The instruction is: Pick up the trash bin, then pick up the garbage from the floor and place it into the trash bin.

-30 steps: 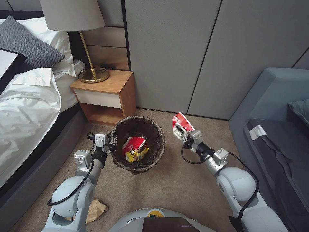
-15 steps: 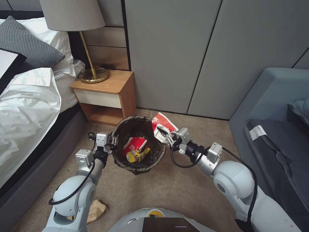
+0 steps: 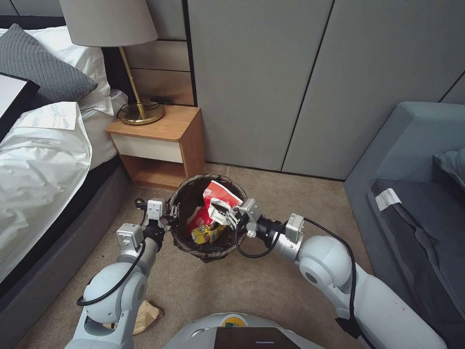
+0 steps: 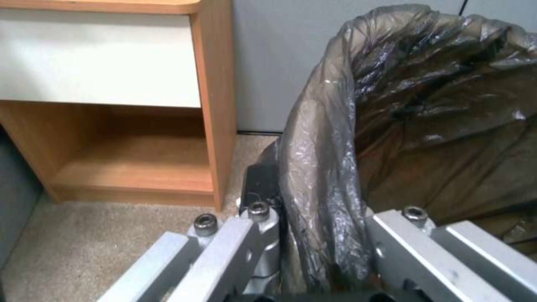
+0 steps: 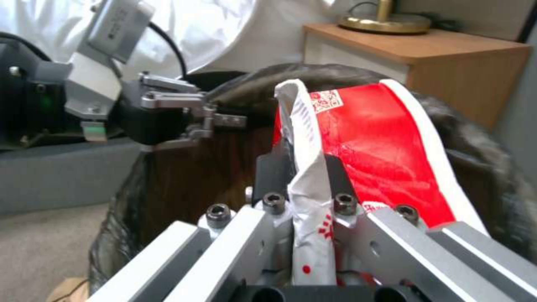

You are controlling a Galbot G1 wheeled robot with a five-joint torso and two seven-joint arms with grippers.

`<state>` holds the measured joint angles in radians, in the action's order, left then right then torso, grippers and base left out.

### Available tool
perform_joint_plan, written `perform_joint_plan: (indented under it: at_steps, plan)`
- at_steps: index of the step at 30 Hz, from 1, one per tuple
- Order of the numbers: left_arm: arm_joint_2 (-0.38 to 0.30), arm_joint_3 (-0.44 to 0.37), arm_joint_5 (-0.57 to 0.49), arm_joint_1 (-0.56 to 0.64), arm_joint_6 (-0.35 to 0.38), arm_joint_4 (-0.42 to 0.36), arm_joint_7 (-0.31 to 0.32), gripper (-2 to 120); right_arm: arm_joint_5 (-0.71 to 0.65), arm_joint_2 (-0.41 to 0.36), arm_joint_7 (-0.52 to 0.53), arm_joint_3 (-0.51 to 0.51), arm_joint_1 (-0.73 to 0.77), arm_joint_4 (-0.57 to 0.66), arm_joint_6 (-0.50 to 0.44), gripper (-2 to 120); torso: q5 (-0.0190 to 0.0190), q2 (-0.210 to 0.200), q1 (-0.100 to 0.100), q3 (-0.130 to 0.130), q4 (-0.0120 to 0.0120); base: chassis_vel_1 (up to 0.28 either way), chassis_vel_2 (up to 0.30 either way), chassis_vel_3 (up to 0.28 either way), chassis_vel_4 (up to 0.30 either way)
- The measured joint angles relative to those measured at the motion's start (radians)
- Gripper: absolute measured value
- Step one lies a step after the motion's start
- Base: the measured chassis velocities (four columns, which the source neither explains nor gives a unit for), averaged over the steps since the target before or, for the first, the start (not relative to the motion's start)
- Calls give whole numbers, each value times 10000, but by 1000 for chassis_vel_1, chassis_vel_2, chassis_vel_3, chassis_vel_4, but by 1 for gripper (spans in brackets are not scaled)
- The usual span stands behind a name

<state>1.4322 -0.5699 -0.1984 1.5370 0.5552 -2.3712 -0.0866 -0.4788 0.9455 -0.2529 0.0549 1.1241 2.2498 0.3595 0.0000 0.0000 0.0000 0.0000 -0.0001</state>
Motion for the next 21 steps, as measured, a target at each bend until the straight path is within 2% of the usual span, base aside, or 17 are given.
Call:
perform_joint_plan:
  at_steps: [8, 10, 11, 13, 14, 16, 17, 20, 21]
  plan:
    - [23, 59, 25, -52, 74, 6, 76, 7, -70, 34, 315, -783, -635, -222, 247, -1, -1, 0, 0, 0, 1, 0, 0, 0, 0]
    - [30, 62, 27, -57, 84, 6, 91, 7, -107, 65, 589, -957, -732, -354, 320, 9, 0, 0, 0, 0, 1, 0, 0, 0, 0]
    - [30, 62, 27, -57, 84, 6, 91, 7, -107, 65, 589, -957, -732, -354, 320, 9, 0, 0, 0, 0, 1, 0, 0, 0, 0]
    - [48, 66, 44, -53, 85, 5, 93, 7, -126, 107, 692, -972, -761, -478, 380, 21, 0, 0, 0, 0, 1, 0, 0, 0, 0]
    - [48, 66, 44, -53, 85, 5, 93, 7, -126, 107, 692, -972, -761, -478, 380, 21, 0, 0, 0, 0, 1, 0, 0, 0, 0]
    - [72, 124, 95, -55, 82, 12, 95, 7, -125, 53, 646, -854, -653, -493, 444, 30, -1, 0, 0, 0, 2, 0, 0, 0, 0]
    - [72, 124, 95, -55, 82, 12, 95, 7, -125, 53, 646, -854, -653, -493, 444, 30, -1, 0, 0, 0, 2, 0, 0, 0, 0]
    - [102, 192, 145, -70, 68, 25, 95, 7, -106, -100, 600, -661, -412, -402, 474, 46, -1, 0, 0, 0, -1, 0, 0, 0, 0]
    - [102, 192, 145, -70, 68, 25, 95, 7, -106, -100, 600, -661, -412, -402, 474, 46, -1, 0, 0, 0, -1, 0, 0, 0, 0]
